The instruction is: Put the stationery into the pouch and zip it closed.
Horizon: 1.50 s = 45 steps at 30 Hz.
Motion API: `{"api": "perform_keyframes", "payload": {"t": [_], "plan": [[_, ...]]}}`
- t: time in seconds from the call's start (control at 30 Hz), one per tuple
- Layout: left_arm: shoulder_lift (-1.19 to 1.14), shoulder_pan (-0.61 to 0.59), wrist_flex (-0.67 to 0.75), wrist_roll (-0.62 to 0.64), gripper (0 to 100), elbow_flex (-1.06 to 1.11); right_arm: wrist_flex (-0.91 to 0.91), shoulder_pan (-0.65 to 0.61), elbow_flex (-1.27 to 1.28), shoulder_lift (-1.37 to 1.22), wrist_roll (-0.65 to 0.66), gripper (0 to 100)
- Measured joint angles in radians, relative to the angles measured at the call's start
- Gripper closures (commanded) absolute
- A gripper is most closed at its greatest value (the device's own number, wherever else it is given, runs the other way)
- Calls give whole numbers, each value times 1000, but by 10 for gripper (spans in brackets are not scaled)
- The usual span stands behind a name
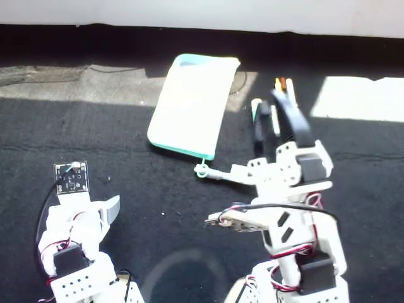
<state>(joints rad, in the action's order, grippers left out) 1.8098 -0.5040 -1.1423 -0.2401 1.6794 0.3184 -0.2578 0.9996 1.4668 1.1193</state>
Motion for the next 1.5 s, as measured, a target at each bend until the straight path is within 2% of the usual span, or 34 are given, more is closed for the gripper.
{"api": "perform_keyframes", "payload": {"t": [0.17, 0.47, 0.57, 0.7, 0.87, 0.97, 1.17, 1.5], "plan": [[0, 0, 0, 0, 649, 0, -14, 2, -164, -215, -21, 898], [0, 0, 0, 0, 649, 0, -8, 6, -175, -706, -439, 895], [0, 0, 0, 0, 649, 0, 95, 6, -180, -893, -532, 893], [0, 0, 0, 0, 649, 0, 270, 2, -216, -1089, -503, 892], [0, 0, 0, 0, 649, 0, 448, -32, -282, -1142, -430, 892], [0, 0, 0, 0, 649, 0, 526, -81, -338, -1162, -430, 885], [0, 0, 0, 0, 649, 0, 666, -198, -428, -1281, -448, 759], [0, 0, 0, 0, 649, 0, 853, -213, -694, -1608, -503, 759]]}}
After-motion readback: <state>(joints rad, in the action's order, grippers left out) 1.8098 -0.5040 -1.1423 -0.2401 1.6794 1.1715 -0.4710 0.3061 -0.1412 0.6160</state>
